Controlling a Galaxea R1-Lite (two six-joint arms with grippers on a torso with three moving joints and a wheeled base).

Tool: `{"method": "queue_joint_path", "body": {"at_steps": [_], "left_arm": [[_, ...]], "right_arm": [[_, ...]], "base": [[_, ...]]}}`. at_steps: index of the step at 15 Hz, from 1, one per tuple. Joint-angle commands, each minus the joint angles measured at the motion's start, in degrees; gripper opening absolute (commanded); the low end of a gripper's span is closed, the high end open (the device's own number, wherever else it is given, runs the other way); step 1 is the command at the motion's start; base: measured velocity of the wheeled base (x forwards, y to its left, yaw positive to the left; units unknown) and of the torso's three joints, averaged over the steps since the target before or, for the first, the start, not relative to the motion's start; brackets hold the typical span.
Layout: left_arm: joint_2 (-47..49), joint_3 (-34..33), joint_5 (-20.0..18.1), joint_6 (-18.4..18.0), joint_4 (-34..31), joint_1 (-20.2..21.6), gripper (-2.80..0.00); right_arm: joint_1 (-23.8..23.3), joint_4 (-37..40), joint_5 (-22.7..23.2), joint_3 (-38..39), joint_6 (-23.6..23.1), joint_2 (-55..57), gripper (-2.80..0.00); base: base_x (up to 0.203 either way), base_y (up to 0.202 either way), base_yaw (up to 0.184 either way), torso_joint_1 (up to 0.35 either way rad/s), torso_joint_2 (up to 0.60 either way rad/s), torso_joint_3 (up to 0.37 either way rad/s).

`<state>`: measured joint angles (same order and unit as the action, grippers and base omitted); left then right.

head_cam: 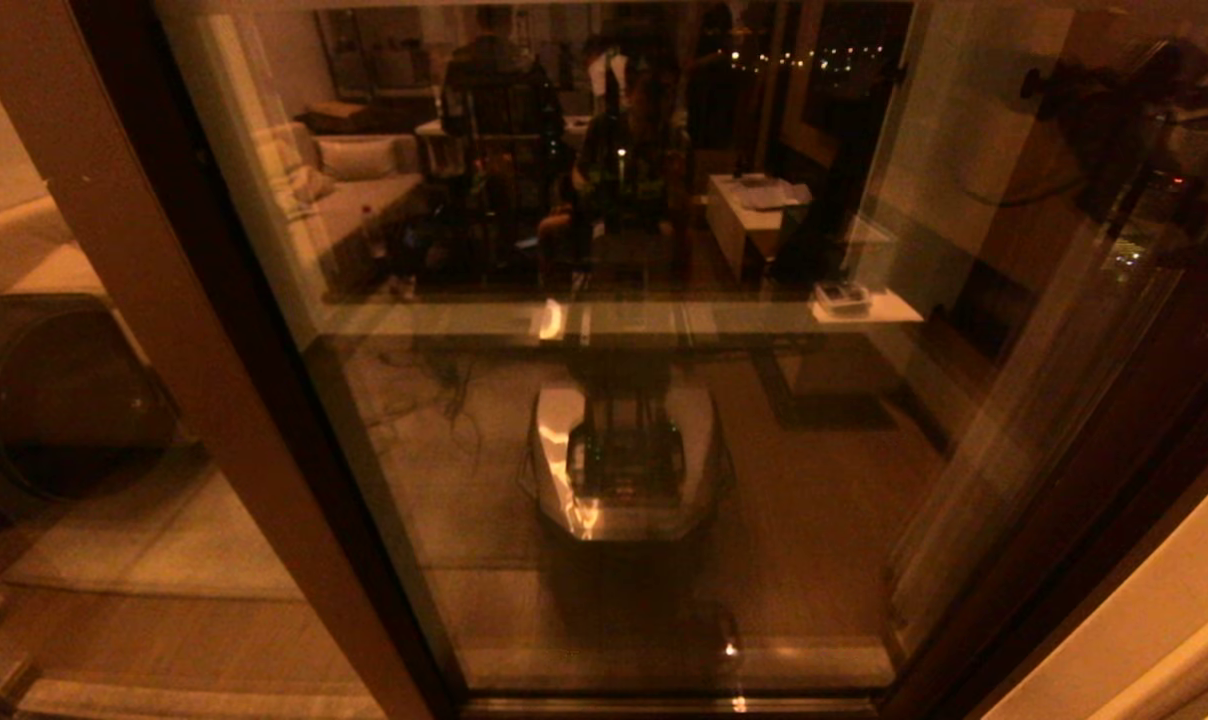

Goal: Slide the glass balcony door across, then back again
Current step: Open the slid door

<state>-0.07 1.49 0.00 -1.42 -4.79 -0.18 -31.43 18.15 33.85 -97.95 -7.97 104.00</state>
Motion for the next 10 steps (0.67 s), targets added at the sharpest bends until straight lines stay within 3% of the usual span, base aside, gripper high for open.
{"method": "queue_joint_path", "body": {"at_steps": [1,10], "left_arm": [[0.0,0.0,0.0,0.0,0.0,0.0,-2.80],[0.0,0.0,0.0,0.0,0.0,0.0,-2.80]], "right_arm": [[0.0,-0.1,0.0,0.3,-0.1,-0.3,0.00],[1.5,-0.2,0.1,2.9,-0.1,-2.5,0.00]], "base": [[0.000,0.000,0.000,0.000,0.00,0.000],[0.000,0.000,0.000,0.000,0.00,0.000]]}}
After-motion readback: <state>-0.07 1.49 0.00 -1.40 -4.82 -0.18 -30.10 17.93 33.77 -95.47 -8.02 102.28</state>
